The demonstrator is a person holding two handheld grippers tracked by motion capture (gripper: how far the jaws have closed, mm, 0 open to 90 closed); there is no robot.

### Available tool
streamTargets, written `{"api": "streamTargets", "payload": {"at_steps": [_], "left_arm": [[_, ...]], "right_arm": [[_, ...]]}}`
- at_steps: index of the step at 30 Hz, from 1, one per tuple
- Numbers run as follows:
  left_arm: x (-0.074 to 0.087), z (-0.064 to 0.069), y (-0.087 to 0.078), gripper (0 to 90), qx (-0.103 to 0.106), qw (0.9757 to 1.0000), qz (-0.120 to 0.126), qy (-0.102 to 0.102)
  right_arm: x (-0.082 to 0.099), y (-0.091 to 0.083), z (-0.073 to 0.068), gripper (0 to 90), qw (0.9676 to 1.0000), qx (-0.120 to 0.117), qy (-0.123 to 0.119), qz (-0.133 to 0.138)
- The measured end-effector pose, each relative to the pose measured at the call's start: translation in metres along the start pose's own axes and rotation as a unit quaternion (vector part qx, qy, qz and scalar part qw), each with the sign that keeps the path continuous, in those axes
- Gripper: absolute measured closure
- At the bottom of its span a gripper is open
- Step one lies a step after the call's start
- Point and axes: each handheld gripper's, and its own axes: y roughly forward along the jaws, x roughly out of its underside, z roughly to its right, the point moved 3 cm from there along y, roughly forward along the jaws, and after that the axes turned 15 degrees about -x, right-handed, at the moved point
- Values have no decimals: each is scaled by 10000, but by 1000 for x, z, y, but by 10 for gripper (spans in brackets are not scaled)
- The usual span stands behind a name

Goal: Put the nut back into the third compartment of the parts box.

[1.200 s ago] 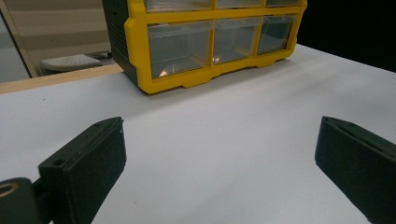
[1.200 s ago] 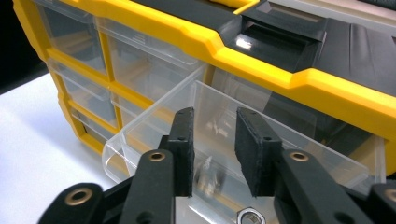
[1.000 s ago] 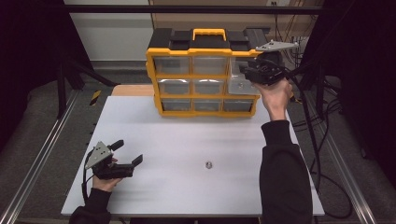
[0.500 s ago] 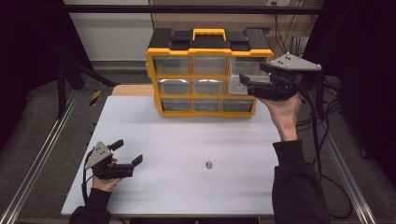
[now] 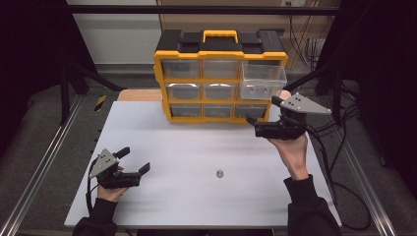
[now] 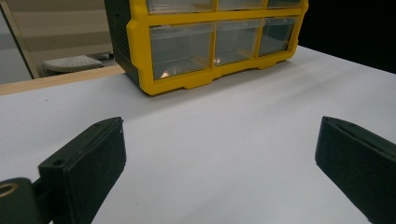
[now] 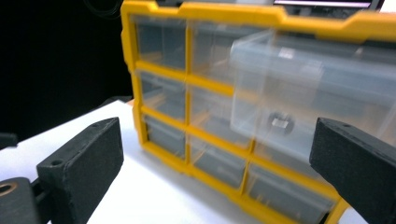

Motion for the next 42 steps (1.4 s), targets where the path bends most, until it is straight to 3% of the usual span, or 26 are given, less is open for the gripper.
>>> {"api": "streamTargets", "payload": {"at_steps": [9, 17, 27, 42], "left_arm": [[0, 0, 0, 14, -16, 10000, 7, 11], [0, 1, 0, 14, -10, 10000, -4, 24], [1, 2, 0, 14, 0, 10000, -21, 62], [2, 2, 1, 13, -1, 9999, -48, 90]], "right_arm": [[43, 7, -13, 29, 9992, -234, 222, -221], [80, 22, -25, 34, 9967, -465, 385, -540], [118, 41, -39, 43, 9914, -688, 554, -964], [156, 61, -50, 64, 9837, -792, 641, -1480]]}}
